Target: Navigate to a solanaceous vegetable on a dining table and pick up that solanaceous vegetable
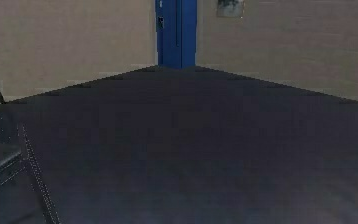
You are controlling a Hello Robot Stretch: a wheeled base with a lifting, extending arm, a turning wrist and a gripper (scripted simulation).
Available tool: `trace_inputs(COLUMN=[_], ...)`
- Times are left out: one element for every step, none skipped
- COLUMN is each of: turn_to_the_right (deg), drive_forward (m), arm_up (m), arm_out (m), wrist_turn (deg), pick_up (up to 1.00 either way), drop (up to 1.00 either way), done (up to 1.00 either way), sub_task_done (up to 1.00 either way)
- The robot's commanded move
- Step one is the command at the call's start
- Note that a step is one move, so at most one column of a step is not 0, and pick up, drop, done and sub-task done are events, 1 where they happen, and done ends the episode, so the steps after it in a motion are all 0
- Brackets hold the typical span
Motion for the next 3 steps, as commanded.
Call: trace_inputs(turn_to_the_right=[-45.0, -45.0, -45.0], drive_forward=[0.0, 0.0, 0.0], arm_up=[0.0, 0.0, 0.0], arm_out=[0.0, 0.0, 0.0], wrist_turn=[0.0, 0.0, 0.0], pick_up=[0.0, 0.0, 0.0], drop=[0.0, 0.0, 0.0], done=[0.0, 0.0, 0.0], sub_task_done=[0.0, 0.0, 0.0])
